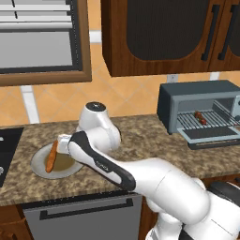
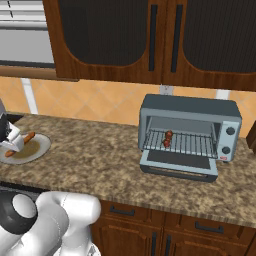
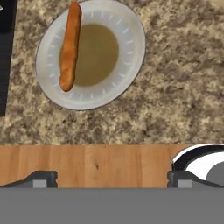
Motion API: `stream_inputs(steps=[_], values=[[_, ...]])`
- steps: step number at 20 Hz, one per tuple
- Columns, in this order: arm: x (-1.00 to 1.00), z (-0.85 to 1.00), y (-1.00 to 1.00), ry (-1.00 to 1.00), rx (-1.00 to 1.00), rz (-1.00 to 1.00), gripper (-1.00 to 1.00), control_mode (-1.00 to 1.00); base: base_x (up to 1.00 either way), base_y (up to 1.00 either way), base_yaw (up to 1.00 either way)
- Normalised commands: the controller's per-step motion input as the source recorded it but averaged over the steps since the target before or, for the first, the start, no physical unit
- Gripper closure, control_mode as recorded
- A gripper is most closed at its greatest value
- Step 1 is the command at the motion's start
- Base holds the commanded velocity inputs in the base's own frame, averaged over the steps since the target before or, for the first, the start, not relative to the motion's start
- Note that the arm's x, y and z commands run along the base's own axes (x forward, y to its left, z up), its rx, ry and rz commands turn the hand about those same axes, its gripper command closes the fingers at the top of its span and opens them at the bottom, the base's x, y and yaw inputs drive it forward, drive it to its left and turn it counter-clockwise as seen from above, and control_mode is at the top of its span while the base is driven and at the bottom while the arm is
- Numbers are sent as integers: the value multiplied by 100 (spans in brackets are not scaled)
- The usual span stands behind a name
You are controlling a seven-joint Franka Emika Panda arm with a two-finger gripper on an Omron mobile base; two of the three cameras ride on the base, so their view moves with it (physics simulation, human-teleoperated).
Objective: Pick up the kebab skewer and baguette bread, and place them inside the toaster oven. Close the toaster oven door and start by setting the timer.
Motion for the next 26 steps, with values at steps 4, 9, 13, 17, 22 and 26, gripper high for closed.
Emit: stream_inputs(steps=[4, 9, 13, 17, 22, 26], values=[[23, -34, 40, 15, 0, 7, -100, -100, 0, 0, 0], [28, -35, 34, 9, 0, 7, -100, -100, 0, 0, 0], [28, -34, 36, 1, 0, 4, -100, -100, 0, 0, 0], [26, -37, 29, 0, -2, 0, -100, -100, 0, 0, 0], [47, -37, 19, 2, 0, 0, -100, -100, 0, 0, 0], [51, -31, 29, 0, 0, 0, -100, -100, 0, 0, 0]])
